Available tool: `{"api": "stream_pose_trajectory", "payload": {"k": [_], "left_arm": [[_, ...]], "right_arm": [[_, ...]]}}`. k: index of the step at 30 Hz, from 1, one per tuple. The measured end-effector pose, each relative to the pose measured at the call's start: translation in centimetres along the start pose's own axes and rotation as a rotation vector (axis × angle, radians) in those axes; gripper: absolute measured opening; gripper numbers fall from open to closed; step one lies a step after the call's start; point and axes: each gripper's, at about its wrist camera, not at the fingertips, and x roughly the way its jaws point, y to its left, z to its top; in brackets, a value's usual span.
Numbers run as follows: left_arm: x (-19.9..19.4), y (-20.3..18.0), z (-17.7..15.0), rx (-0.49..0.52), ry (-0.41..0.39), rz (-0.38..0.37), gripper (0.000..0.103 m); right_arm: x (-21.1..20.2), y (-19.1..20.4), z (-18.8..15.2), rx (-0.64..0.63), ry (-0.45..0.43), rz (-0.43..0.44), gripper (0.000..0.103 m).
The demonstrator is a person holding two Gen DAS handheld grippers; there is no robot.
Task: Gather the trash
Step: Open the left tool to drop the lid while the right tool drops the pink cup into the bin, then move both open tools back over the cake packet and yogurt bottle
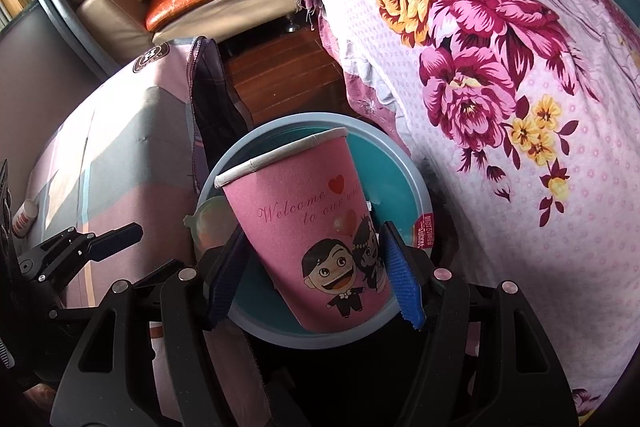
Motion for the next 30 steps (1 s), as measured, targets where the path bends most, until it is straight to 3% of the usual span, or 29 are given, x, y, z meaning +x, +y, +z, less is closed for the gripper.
{"api": "stream_pose_trajectory", "payload": {"k": [4, 13, 30], "left_arm": [[-0.6, 0.8, -0.2, -0.015, -0.021, 0.017, 0.074], [-1.5, 2.7, -1.0, -0.072, -0.033, 0.03, 0.085], [-3.3, 5.1, -2.8, -0.125, -0.032, 0.027, 0.09]], "right_arm": [[0.4, 0.2, 0.0, -0.001, 0.007, 0.0, 0.063], [1.1, 0.4, 0.1, -0.003, 0.027, -0.01, 0.063], [0.9, 2.2, 0.0, -0.019, 0.066, -0.04, 0.076]]}}
